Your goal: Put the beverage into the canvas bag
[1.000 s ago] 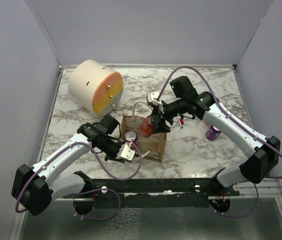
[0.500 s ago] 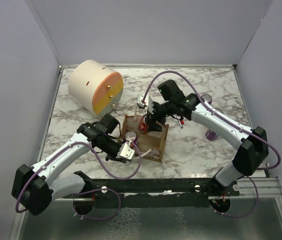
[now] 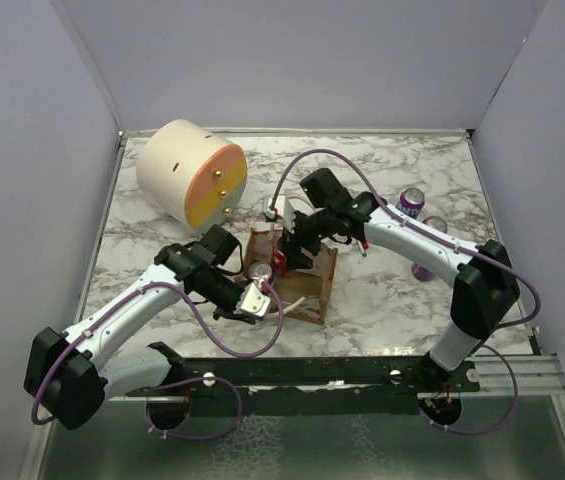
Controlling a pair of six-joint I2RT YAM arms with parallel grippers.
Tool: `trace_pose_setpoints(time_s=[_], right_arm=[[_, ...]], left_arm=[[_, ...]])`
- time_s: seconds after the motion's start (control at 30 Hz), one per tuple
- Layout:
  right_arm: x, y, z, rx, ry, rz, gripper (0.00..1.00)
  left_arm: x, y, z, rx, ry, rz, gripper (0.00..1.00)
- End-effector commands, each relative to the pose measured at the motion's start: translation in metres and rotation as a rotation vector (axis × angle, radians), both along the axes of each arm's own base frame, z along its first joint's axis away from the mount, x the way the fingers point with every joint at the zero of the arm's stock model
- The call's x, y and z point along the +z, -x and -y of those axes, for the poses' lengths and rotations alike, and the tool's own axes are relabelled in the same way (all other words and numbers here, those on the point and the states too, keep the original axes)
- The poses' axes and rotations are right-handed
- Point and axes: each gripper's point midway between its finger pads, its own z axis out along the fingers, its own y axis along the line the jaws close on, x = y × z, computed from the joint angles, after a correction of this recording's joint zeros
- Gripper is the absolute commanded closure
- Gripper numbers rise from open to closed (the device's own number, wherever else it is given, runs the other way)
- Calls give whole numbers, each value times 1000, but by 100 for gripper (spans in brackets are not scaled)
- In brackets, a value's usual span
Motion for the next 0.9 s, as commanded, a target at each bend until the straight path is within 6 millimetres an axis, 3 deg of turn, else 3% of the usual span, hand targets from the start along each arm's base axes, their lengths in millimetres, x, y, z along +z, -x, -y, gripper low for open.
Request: trace_pose_setpoints(time_s=[0.0,0.4,0.87], right_arm=[[4,3,-25,31,-102,-36,99],[-20,6,-44,33,-81,-74,99],[-14,-17,-57,-98,-94,-15,95]], left_arm=[[8,-3,7,-22,57,29,88],[4,-3,4,-25,54,47,88],[-2,-2,1,-31,32,48,92]])
